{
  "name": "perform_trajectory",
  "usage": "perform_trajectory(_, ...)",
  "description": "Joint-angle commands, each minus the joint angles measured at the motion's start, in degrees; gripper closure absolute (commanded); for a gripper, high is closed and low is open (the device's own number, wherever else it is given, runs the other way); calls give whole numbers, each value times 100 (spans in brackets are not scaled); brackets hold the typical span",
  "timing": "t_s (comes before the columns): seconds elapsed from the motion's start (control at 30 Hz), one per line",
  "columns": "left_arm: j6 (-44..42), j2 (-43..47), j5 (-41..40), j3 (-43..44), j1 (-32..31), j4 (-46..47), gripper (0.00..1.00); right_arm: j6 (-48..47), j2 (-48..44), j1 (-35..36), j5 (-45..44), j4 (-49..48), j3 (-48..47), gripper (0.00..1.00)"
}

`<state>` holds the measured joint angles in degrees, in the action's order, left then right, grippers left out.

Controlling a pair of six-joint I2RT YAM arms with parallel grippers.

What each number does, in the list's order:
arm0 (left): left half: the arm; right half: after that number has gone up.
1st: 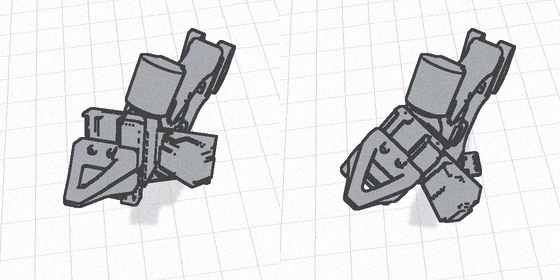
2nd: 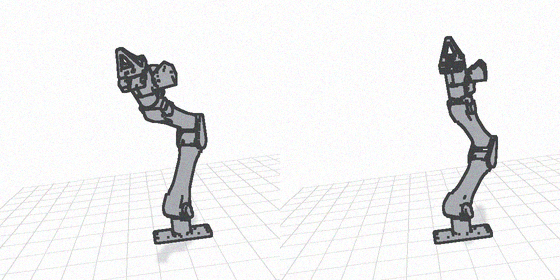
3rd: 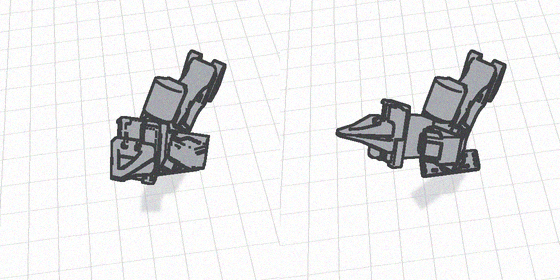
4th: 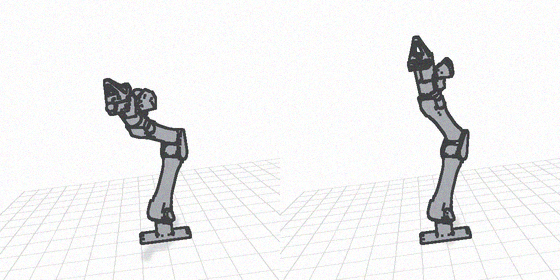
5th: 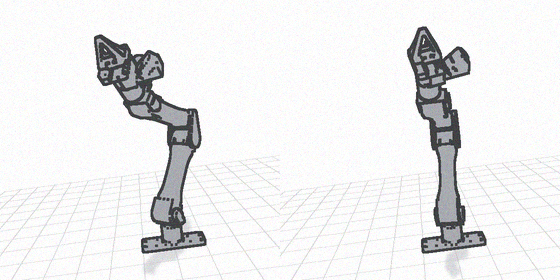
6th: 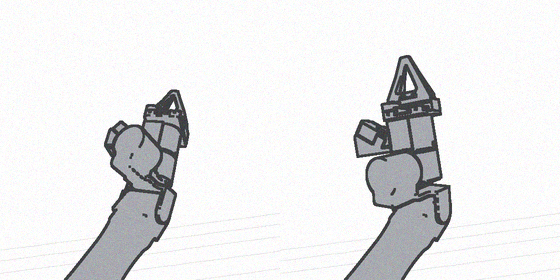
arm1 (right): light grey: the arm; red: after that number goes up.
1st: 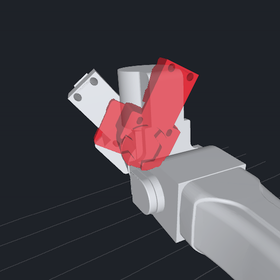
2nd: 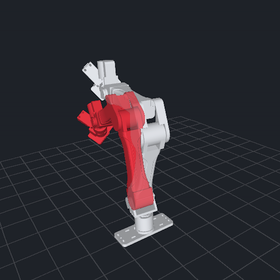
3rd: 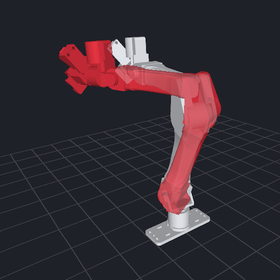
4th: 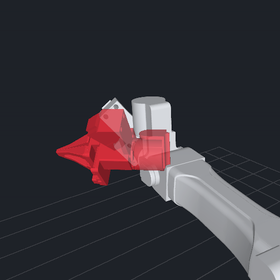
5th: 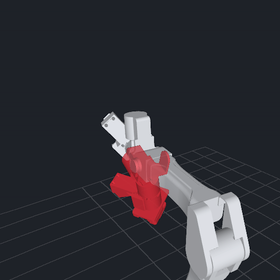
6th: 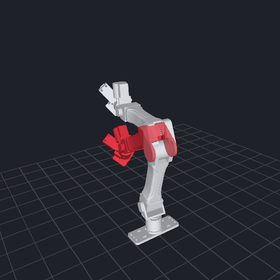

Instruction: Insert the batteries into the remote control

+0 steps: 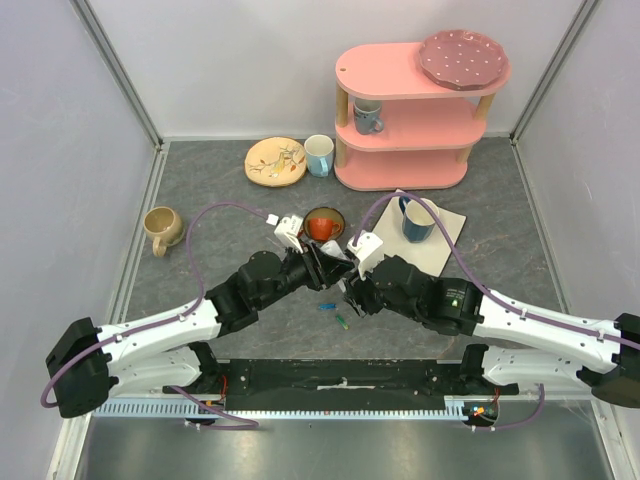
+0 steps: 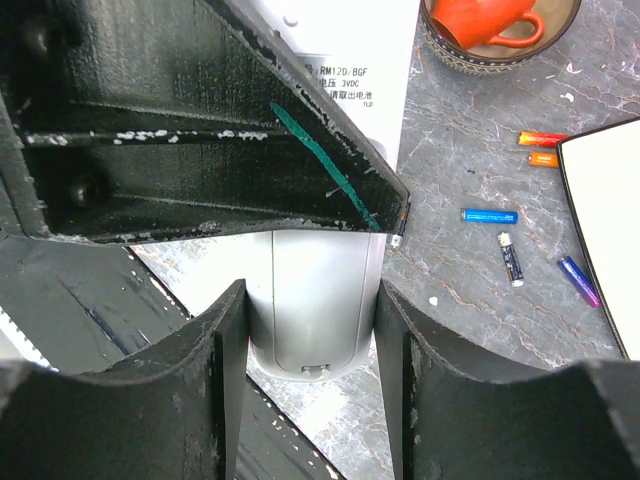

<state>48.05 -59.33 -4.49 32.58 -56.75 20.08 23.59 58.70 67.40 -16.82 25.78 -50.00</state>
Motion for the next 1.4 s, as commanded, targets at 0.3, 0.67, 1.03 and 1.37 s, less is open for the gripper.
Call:
perform_trajectory(0.3, -217, 88, -227, -76, -29, 137, 98, 162, -7, 37, -260, -153, -370, 32)
perform_trajectory(0.67, -516, 992, -1782, -435, -29, -101, 98, 707, -613, 37, -558, 68, -380, 2)
perform_trajectory(1.03, -1175, 1179, -2476, -1992, -38, 2245, 98, 2782, -2519, 37, -1676, -2085, 2037, 17)
perform_trajectory(1.37, -2062, 187, -3075, -2518, -195, 3747, 98, 3045, -1379, 37, -1262, -2884, 2318, 33)
